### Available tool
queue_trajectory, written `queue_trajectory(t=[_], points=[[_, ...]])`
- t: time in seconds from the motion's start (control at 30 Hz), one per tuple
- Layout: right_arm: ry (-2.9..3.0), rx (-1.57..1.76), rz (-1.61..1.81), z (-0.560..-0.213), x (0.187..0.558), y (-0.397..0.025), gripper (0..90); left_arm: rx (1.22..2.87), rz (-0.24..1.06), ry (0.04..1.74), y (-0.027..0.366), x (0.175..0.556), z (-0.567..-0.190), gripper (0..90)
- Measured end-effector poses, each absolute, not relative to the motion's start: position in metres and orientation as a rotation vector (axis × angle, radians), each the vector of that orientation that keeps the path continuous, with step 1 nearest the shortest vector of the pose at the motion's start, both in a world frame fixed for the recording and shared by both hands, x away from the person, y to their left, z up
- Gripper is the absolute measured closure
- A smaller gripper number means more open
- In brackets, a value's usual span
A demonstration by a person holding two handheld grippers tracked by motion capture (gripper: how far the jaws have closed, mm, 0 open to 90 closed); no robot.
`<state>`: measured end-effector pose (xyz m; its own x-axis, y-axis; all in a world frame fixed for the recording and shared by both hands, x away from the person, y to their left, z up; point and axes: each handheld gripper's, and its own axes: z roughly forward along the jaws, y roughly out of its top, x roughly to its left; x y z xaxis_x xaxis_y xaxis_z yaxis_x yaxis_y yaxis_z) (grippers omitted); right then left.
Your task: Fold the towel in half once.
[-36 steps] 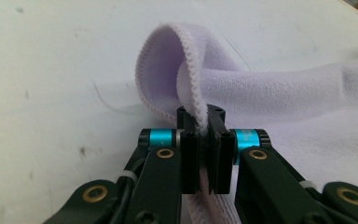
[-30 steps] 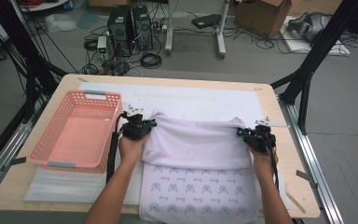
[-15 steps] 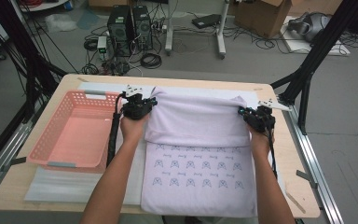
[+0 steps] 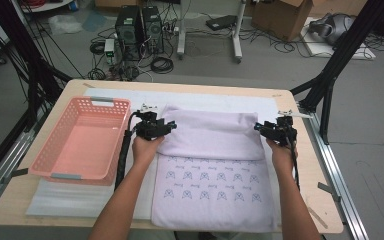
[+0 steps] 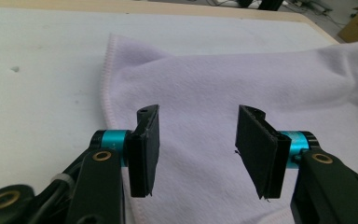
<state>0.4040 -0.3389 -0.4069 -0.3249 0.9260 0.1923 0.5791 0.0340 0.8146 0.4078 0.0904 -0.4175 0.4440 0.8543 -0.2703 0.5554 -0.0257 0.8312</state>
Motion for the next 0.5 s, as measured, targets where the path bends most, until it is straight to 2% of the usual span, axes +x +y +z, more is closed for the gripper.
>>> queue_trajectory(t=[0.23, 0.37, 0.5], points=[[2.0, 1.444, 1.181, -0.399, 0.382, -0.335, 53.3, 1.794, 0.328, 1.212, 0.087, 0.389, -0.427, 46.7], [2.072, 1.441, 1.172, -0.409, 0.368, -0.337, 53.5, 1.807, 0.336, 1.163, 0.086, 0.377, -0.431, 46.5], [2.138, 1.44, 1.164, -0.422, 0.357, -0.34, 51.9, 1.908, 0.315, 1.103, 0.083, 0.368, -0.442, 45.5]])
